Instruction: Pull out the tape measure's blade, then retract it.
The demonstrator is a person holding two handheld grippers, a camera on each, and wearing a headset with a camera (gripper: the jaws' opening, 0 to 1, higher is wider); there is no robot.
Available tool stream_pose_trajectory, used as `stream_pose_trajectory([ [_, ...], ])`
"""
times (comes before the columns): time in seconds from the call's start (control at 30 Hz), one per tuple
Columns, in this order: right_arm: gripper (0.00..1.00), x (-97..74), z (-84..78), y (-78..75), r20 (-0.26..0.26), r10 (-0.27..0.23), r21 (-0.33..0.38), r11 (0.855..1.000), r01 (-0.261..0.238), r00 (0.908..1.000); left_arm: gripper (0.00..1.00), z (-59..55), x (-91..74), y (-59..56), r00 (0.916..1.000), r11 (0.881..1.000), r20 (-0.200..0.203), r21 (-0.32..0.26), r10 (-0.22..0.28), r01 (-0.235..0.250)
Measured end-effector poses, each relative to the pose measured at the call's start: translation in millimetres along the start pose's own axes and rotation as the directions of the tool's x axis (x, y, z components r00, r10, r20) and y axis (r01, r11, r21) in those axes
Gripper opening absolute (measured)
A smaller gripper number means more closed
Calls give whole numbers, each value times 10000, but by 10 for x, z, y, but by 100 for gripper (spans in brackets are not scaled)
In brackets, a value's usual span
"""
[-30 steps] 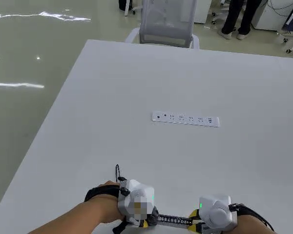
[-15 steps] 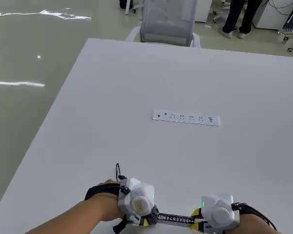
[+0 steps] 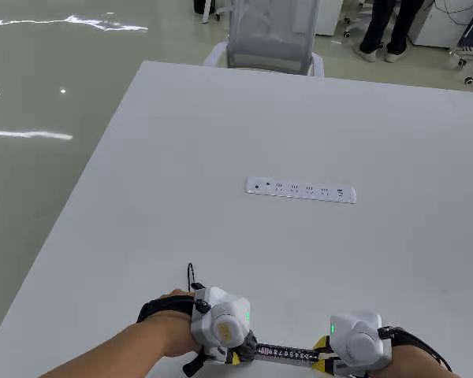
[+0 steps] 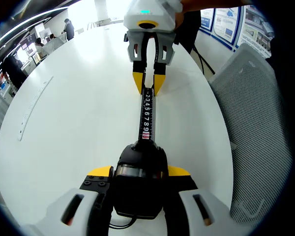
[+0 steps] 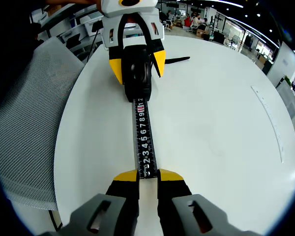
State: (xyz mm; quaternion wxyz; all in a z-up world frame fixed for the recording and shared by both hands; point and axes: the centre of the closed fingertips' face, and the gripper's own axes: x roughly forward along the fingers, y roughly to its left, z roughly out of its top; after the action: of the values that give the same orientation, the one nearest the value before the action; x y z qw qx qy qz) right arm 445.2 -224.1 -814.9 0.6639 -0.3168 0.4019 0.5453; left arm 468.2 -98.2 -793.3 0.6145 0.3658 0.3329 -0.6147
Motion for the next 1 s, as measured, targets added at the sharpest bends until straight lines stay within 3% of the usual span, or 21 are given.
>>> stream_pose_trajectory([
  [1.0, 11, -51, -121, -40, -251, -16, 36, 10000, 17, 9997, 35, 3, -4, 5, 10000, 10000, 63, -75, 3, -2],
])
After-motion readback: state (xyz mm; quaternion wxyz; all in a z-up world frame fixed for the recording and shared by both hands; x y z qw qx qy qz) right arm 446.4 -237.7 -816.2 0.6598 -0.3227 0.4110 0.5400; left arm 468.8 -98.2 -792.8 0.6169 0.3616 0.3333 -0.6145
